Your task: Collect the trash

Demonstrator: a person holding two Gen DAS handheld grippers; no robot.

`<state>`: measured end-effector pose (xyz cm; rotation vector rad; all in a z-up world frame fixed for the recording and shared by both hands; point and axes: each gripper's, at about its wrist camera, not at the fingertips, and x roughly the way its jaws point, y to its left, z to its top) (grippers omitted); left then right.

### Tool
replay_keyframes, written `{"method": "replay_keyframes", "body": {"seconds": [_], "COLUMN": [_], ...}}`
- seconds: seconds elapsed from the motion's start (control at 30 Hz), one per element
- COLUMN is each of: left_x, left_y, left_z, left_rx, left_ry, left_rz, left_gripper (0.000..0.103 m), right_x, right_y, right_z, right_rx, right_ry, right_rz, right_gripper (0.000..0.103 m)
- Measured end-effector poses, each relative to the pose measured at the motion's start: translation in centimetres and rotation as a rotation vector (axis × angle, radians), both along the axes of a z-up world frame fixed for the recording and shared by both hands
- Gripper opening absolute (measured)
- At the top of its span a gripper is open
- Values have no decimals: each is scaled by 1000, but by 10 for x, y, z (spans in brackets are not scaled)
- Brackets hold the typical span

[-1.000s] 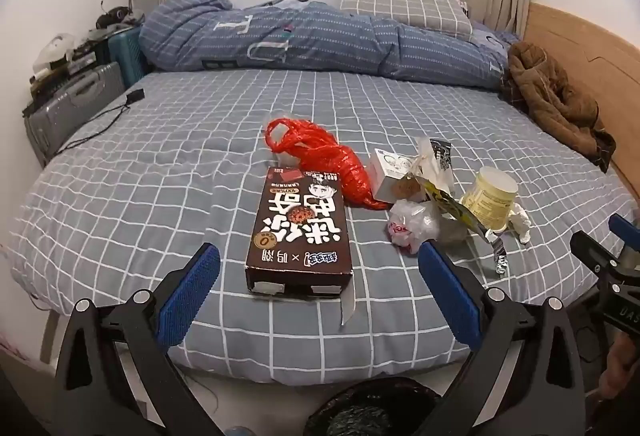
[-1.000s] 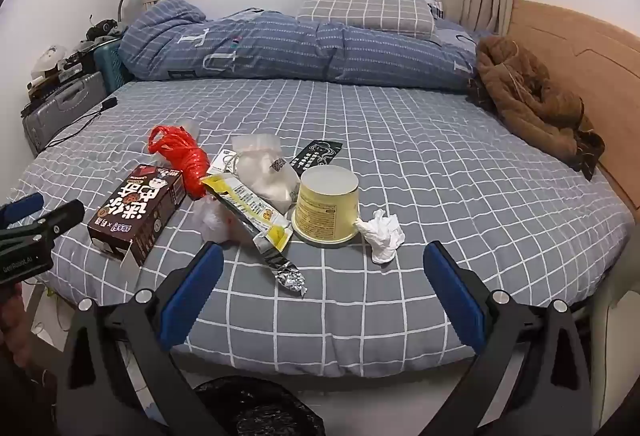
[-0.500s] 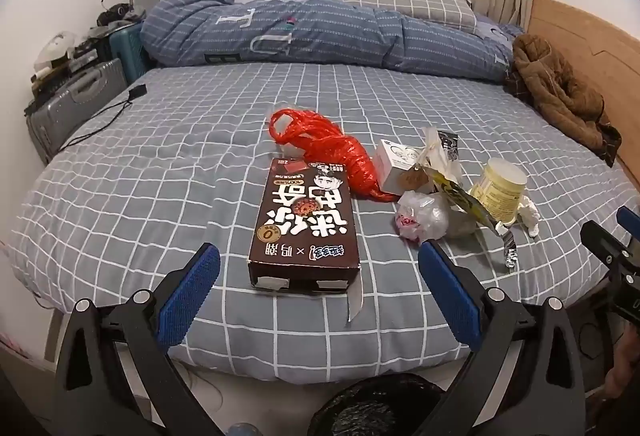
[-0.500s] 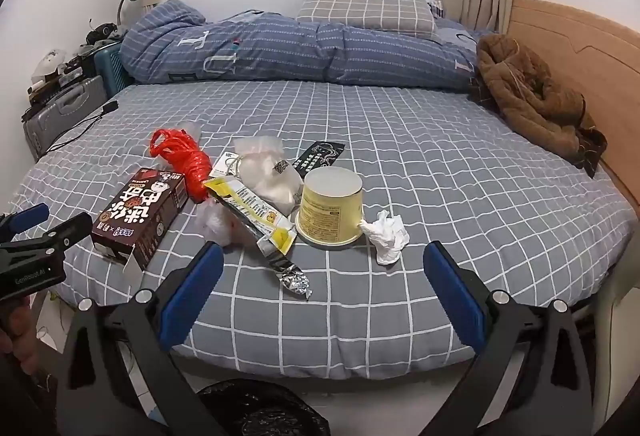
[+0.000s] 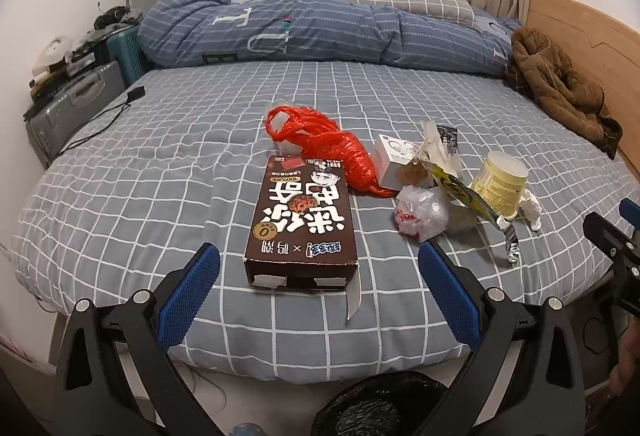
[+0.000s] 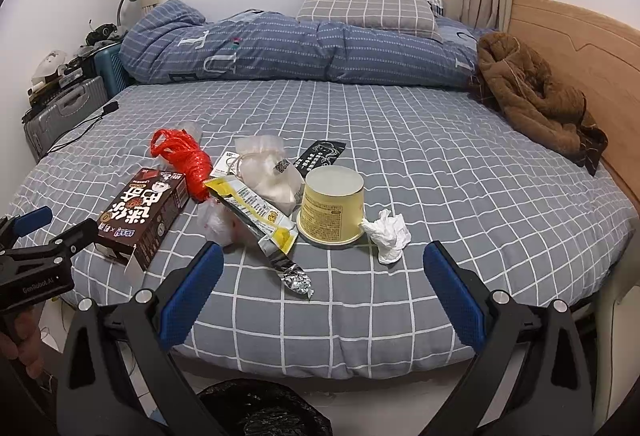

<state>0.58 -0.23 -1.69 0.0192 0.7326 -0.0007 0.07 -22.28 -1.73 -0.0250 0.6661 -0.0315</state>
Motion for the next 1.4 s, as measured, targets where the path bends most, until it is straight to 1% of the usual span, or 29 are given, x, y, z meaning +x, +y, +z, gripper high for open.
{"method": "replay_keyframes", "body": {"seconds": [0.53,1.4], "left_x": [0,-1], "left_y": [3,4], "left_z": [2,3], "left_rx": [15,29], "left_ry": [-21,-23], "left_rz": [20,29], "left_gripper": [97,97], "right_x": [0,0], "right_y": [-1,-2], "right_z": [1,3], "right_rx": [-5,-1], "right_ry": [2,0], "right_rz": [1,-2], "right_gripper": [96,96]}}
